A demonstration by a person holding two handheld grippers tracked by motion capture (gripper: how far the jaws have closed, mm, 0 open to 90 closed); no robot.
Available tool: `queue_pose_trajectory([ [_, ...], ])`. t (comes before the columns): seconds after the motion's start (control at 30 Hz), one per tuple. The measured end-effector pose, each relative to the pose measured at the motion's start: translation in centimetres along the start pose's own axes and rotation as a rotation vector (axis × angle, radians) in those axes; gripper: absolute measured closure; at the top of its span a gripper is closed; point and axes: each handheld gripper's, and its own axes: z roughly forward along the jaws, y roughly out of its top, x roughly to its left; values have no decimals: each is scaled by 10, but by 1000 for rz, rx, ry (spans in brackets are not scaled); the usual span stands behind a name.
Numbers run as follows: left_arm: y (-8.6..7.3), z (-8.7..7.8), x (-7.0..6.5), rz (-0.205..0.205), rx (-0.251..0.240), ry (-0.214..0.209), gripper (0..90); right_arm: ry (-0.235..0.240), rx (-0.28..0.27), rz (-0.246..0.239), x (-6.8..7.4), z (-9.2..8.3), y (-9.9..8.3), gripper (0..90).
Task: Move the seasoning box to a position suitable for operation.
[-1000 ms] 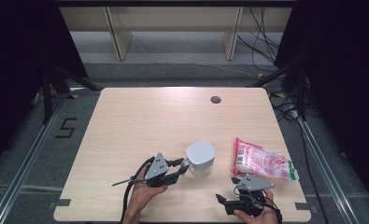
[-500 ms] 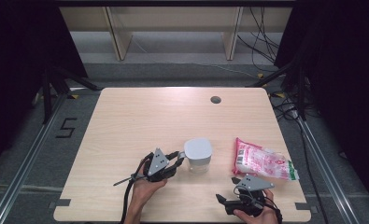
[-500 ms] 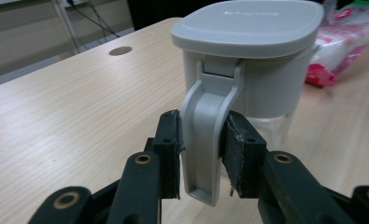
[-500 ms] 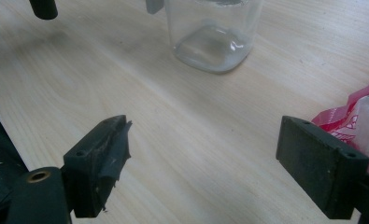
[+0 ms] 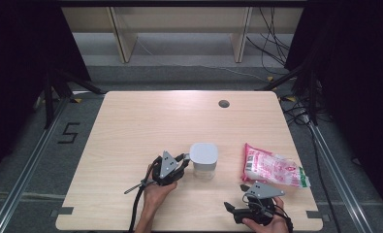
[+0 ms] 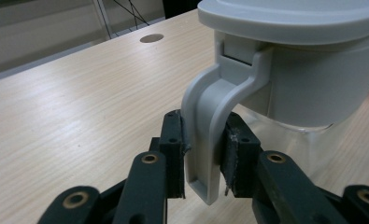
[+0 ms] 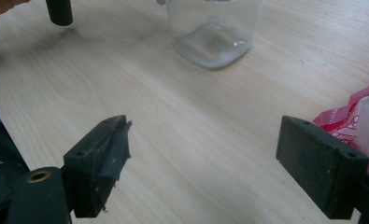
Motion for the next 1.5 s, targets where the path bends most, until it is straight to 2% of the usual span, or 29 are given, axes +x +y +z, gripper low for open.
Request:
queue_pose_trajectory([
  [0.2, -1, -5, 3, 19, 8, 3, 723, 2, 2, 6, 0, 0, 0, 180],
  [0.23, -2, -6, 3, 6, -2, -5, 723, 4, 1, 4, 0, 0, 0, 180],
  [0.4, -4, -12, 4, 11, 4, 2, 722, 1, 2, 5, 0, 0, 0, 180],
  [0.43, -4, -14, 3, 16, 11, 4, 721, -6, -6, -7, -1, 0, 0, 180],
  [0.53, -4, -14, 3, 17, 11, 4, 720, 2, 2, 4, 1, 0, 0, 180],
  [0.67, -4, -14, 4, 16, 8, -2, 716, -7, -6, -8, -1, 0, 0, 180],
  [0.73, -4, -14, 3, 3, 1, -5, 709, -6, -6, -5, 0, 0, 0, 180],
  [0.83, -4, -17, 3, 1, 8, -20, 663, 0, 1, 4, 0, 0, 0, 180],
  [0.9, -3, -20, 3, -5, 13, -15, 587, 0, -1, 5, 0, 0, 0, 180],
  [0.97, -1, -24, 3, 5, 14, -13, 565, 17, 4, 8, -1, 0, 0, 180],
  [1.03, 0, -29, 2, -13, 17, -14, 519, 9, 5, 7, -1, 0, 0, 180],
  [1.13, 4, -37, 2, -18, 11, -11, 468, 8, 8, 21, -1, 0, -1, 180],
  [1.17, 5, -40, 2, -37, 7, -11, 456, 19, 11, 39, 0, 0, -1, 180],
  [1.2, 7, -42, 2, -55, -1, -15, 449, 21, 2, 14, -2, 1, -1, 180],
  [1.23, 8, -44, 3, -78, -14, -24, 447, 24, 2, 16, -2, 1, -1, 180],
  [1.3, 12, -48, 4, -94, -16, -36, 424, 13, 3, 11, -3, 0, -1, 180],
  [1.4, 17, -53, 6, -64, -22, -29, 421, 10, -1, 15, -3, 1, -2, 179],
  [1.43, 18, -54, 5, -70, -27, -25, 422, 10, 0, 15, -3, 1, -2, 179],
  [1.5, 22, -56, 7, -57, -41, -31, 423, 15, 7, 12, -3, 1, -1, 178],
])
